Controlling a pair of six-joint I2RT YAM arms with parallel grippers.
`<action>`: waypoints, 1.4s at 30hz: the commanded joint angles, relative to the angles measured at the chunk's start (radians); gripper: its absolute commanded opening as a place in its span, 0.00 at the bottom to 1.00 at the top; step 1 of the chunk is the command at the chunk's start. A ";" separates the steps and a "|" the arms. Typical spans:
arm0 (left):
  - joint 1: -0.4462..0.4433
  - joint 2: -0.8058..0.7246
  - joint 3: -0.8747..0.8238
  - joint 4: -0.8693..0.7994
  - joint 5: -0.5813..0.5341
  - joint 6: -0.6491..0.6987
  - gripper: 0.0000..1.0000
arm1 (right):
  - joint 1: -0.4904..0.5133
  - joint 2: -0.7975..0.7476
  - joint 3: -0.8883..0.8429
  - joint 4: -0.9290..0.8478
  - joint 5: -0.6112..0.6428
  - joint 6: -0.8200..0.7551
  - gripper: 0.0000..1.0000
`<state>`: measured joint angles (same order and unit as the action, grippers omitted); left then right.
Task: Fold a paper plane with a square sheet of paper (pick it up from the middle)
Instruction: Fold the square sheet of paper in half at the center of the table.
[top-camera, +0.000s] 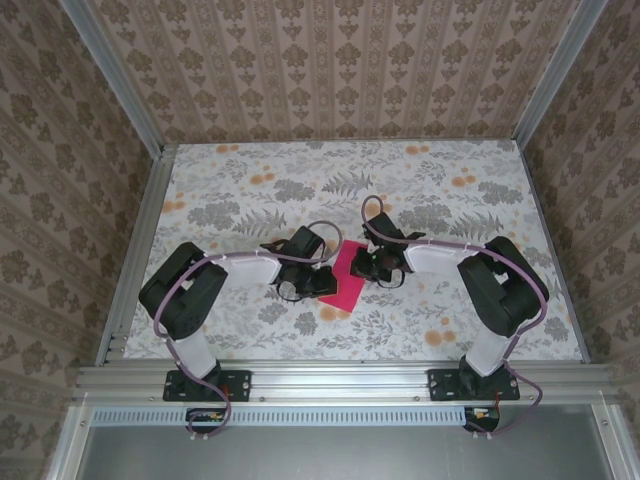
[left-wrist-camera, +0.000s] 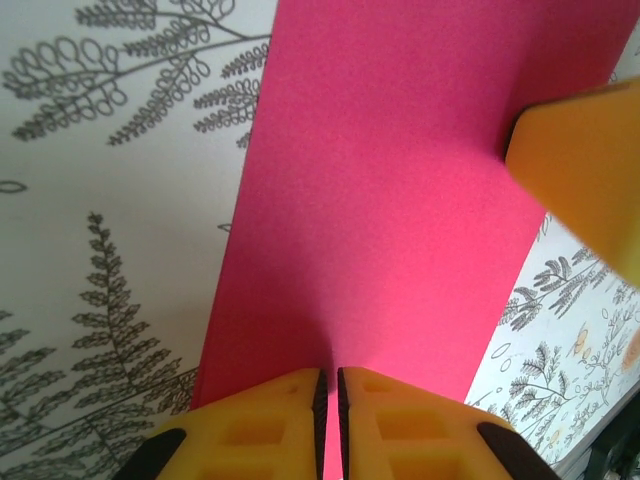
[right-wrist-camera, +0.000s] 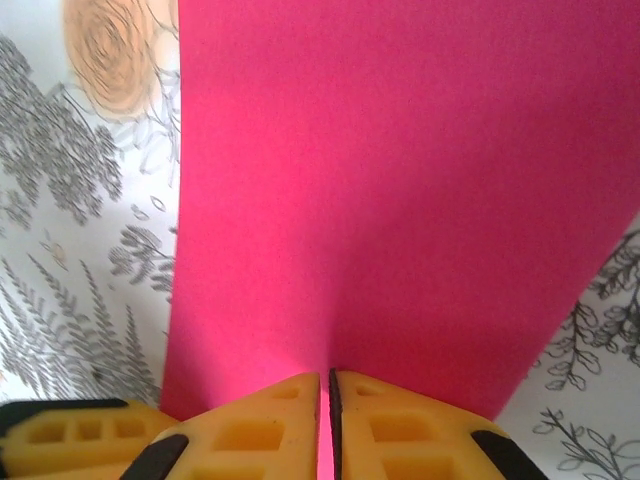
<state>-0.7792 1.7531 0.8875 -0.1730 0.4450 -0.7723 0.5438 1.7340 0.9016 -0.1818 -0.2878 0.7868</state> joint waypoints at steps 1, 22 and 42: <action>-0.004 0.036 0.036 -0.081 -0.038 0.021 0.15 | 0.000 -0.015 -0.012 0.000 -0.032 -0.044 0.13; -0.003 0.097 0.028 -0.247 -0.089 0.092 0.12 | -0.123 0.051 -0.103 0.166 -0.086 -0.093 0.13; -0.008 0.126 0.053 -0.276 -0.087 0.108 0.11 | -0.170 0.040 -0.035 0.178 -0.127 -0.116 0.13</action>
<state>-0.7792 1.8057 0.9749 -0.3012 0.4377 -0.6945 0.3859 1.7760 0.8310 0.0147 -0.4747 0.7010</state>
